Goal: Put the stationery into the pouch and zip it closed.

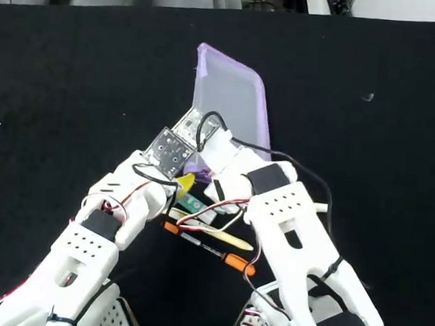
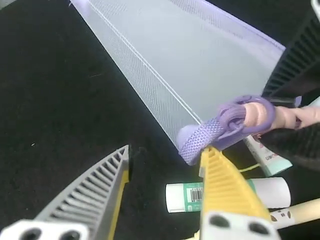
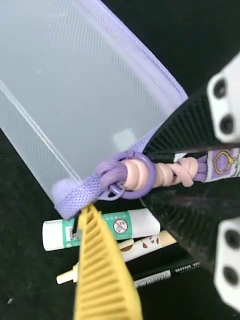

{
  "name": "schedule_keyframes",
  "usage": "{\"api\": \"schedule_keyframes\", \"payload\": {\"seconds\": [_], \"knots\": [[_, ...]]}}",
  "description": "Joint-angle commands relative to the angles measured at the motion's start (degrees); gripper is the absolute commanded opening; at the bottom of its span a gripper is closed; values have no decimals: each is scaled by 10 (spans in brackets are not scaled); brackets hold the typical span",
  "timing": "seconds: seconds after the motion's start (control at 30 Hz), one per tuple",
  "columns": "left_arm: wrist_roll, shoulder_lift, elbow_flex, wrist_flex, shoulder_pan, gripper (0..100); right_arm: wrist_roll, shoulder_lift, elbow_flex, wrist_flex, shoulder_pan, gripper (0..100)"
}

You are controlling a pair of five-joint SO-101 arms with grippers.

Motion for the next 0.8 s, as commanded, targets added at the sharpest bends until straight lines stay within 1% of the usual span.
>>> {"api": "schedule_keyframes", "payload": {"seconds": [0.0,0.07,0.2,0.27,0.4,0.57,0.63,0.77], "knots": [[-5,-4,-12,-20,-12,225,-3,5,-2,3,6,11],[-7,-4,-11,-32,-12,225,-3,5,-2,3,6,11],[-10,7,15,-123,-10,225,-2,5,-2,3,5,11],[-10,17,24,-149,2,221,-2,5,-1,3,5,11],[-10,39,26,-151,22,220,1,5,6,2,5,11],[-10,47,22,-169,25,219,1,4,7,2,5,11],[-10,47,28,-191,25,187,1,4,7,3,5,11],[-18,47,27,-198,42,80,1,4,7,3,5,11]]}}
